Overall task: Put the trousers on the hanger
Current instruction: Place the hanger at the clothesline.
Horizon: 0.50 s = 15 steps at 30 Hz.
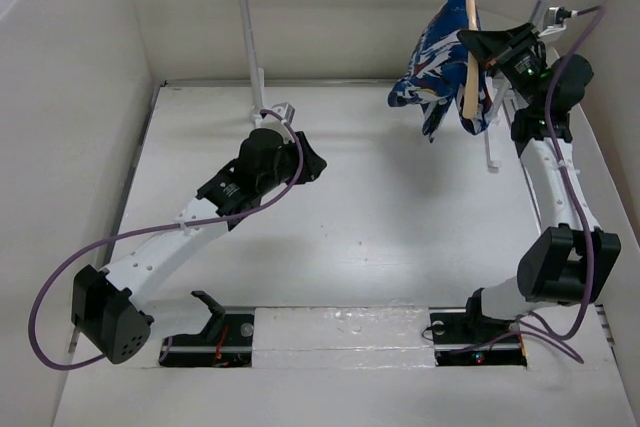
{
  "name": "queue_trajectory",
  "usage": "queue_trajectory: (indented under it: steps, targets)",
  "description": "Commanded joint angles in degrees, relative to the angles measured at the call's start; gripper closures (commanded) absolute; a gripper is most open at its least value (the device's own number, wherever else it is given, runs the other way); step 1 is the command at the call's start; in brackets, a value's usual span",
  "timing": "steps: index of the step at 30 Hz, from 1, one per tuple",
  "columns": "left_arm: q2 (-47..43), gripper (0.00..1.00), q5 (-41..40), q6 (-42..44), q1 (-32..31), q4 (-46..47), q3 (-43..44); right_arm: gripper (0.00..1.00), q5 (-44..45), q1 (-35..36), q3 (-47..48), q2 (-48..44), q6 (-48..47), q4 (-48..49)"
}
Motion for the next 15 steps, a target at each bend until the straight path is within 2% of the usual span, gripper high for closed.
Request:
queue_trajectory:
  steps: [1,7,15]
  targets:
    - [0.13,0.71,1.27,0.21,0.09,2.07,-0.47,1.00,-0.61,-1.94,4.26,-2.56,-0.69,13.91]
    - [-0.13,0.71,1.10,0.29,0.09,1.72,-0.38,1.00,0.09,-5.72,10.94,5.25,2.03,15.74]
    - [-0.84,0.70,0.04,0.65,0.09,0.92,-0.29,1.00,2.55,-8.27,13.94,11.50,3.61,17.42]
